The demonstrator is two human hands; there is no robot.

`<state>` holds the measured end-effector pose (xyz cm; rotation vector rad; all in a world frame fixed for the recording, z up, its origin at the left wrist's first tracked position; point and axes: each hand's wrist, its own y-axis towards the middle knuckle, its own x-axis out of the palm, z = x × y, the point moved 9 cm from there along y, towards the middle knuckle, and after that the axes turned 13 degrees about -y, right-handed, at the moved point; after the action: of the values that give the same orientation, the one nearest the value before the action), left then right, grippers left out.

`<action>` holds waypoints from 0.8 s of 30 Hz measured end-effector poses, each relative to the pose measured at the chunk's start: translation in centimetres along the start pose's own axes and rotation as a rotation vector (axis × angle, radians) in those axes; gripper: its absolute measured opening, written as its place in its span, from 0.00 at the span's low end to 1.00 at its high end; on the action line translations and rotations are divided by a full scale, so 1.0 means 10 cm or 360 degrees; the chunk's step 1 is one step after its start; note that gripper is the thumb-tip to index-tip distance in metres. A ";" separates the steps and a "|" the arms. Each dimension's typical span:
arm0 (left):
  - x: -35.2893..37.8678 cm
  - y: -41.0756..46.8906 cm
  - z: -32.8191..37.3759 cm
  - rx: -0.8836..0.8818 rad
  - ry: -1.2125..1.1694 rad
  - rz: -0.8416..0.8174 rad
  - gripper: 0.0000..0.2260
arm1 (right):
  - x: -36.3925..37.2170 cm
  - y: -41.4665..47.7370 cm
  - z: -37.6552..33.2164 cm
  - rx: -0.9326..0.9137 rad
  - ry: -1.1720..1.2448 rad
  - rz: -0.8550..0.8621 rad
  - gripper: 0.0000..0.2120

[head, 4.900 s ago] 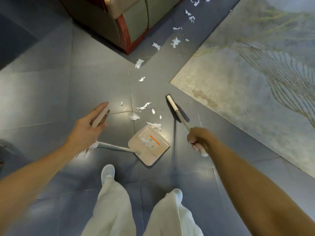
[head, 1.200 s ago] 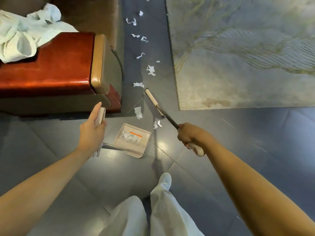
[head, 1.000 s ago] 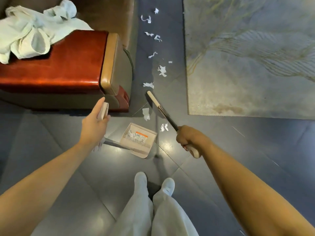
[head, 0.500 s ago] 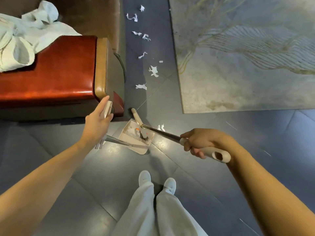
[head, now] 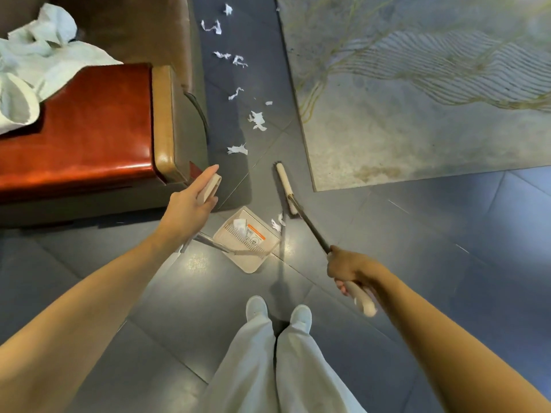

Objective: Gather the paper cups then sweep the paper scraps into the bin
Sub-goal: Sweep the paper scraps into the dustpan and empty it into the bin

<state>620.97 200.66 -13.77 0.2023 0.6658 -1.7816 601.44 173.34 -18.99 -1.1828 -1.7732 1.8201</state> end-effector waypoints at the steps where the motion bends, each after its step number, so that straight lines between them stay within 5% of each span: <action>1: 0.00 0.02 0.01 0.0013 0.0025 0.0002 0.29 | 0.11 0.04 0.08 0.0063 0.0139 -0.0032 0.29; 10: -0.03 0.05 0.01 0.0070 0.0048 0.0030 0.29 | 0.47 -0.20 0.09 -0.0089 -0.0211 -0.0085 0.36; 17: -0.04 0.13 0.04 0.0082 0.0006 -0.0007 0.28 | 0.00 -0.46 0.18 -0.0020 0.0123 -0.0347 0.35; 24: -0.22 0.33 0.17 0.0094 -0.0132 0.0195 0.28 | -0.61 -0.46 -0.04 -0.0095 0.0301 -0.0302 0.35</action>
<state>625.10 201.00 -12.47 0.2038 0.5309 -1.6836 603.93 169.88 -12.68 -1.1256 -1.7752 1.5072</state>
